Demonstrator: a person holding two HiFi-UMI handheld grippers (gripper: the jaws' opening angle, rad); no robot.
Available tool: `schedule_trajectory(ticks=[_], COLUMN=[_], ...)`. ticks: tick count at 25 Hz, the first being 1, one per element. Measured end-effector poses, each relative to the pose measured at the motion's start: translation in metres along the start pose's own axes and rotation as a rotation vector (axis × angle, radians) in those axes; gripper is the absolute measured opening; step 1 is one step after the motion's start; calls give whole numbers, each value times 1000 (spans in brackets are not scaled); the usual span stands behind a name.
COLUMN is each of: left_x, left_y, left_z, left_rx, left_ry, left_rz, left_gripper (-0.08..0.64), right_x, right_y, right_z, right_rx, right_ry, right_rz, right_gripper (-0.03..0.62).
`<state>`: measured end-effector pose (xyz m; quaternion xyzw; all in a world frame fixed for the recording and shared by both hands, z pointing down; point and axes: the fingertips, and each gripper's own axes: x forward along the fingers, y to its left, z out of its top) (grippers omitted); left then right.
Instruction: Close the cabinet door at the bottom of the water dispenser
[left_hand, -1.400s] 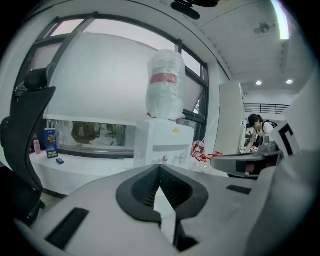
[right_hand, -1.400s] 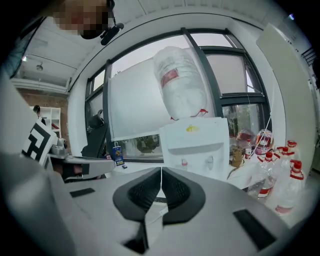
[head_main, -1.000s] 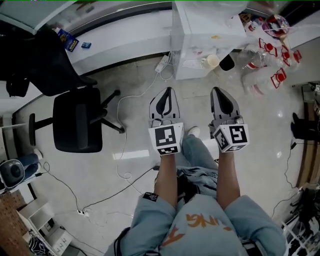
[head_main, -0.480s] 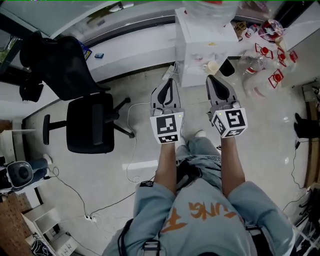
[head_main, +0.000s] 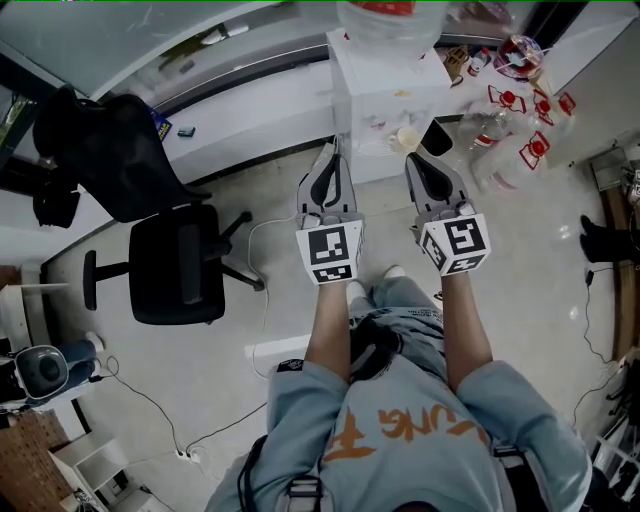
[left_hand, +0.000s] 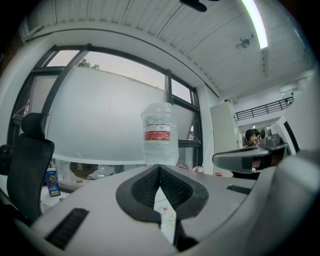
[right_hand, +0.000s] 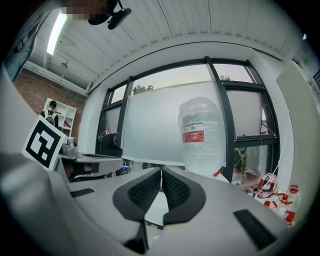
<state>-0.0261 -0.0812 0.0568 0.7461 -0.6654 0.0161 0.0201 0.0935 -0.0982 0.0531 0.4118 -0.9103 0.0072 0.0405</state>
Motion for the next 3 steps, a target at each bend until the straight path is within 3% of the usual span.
schedule_trajectory(ticks=[3], left_x=[1], left_y=[-4], left_z=[2], left_rx=[1], left_ry=[-4], left_rz=[-7], left_gripper=[11], right_x=[-3], right_y=[-4], right_z=[1], right_rx=[-2], right_ry=[-1], right_rz=[-5], right_gripper=[32])
